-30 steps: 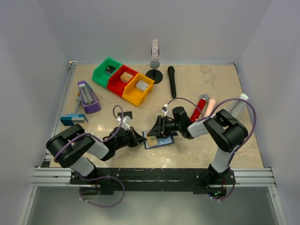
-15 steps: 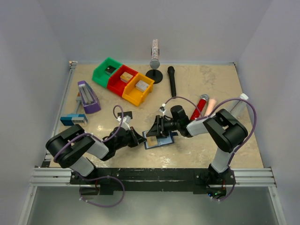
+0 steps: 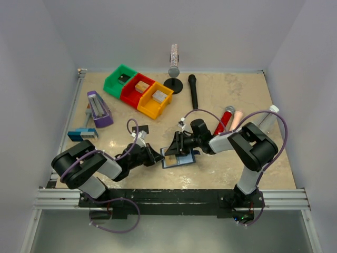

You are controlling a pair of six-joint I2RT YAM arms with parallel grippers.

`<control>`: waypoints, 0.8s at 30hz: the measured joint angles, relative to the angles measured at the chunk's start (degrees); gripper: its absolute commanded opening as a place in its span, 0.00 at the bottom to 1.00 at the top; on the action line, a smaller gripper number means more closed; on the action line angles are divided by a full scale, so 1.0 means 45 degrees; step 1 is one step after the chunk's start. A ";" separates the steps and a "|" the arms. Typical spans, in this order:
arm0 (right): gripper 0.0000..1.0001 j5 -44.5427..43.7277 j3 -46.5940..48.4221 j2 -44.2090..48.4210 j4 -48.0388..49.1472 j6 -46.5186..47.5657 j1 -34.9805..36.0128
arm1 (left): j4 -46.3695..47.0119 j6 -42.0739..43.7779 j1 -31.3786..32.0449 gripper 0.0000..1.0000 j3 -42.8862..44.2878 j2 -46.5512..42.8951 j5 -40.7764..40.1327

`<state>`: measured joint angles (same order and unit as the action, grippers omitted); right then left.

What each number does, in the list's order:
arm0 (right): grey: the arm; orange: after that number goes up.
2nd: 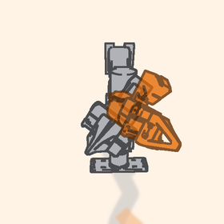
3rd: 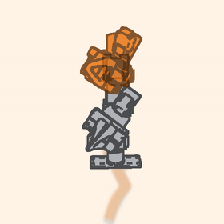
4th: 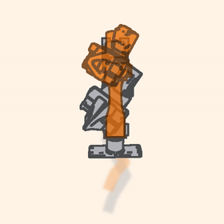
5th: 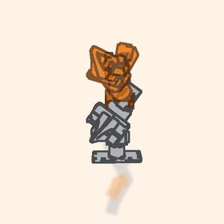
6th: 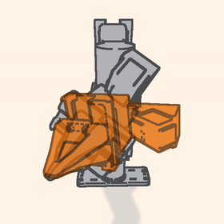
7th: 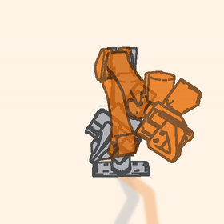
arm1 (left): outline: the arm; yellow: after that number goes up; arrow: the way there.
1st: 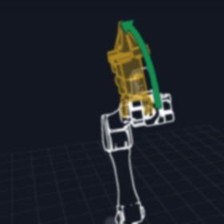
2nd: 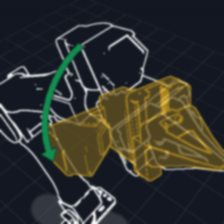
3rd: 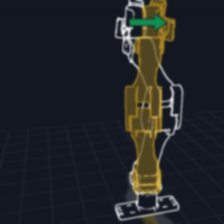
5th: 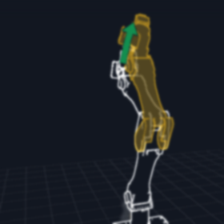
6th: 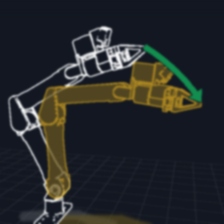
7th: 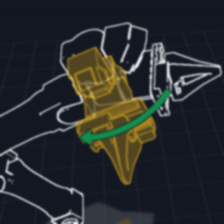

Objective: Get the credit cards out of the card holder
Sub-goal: Remove the credit card from the card holder.

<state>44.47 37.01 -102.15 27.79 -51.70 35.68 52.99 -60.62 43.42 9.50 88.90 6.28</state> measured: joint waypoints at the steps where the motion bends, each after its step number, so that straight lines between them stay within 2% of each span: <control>1: 0.46 0.0005 0.0000 0.0000 -0.0005 0.0015 0.0010 | 0.0039 -0.0019 0.0024 0.00 -0.0029 0.0000 -0.0019; 24: 0.43 0.0005 -0.0432 0.0505 -0.0087 0.0049 -0.0078 | 0.0510 -0.0364 0.0049 0.00 -0.0345 0.0063 -0.0185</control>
<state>44.49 35.07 -99.88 27.40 -51.48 35.33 55.29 -62.26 43.64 7.94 89.19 5.45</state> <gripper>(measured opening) 0.437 0.013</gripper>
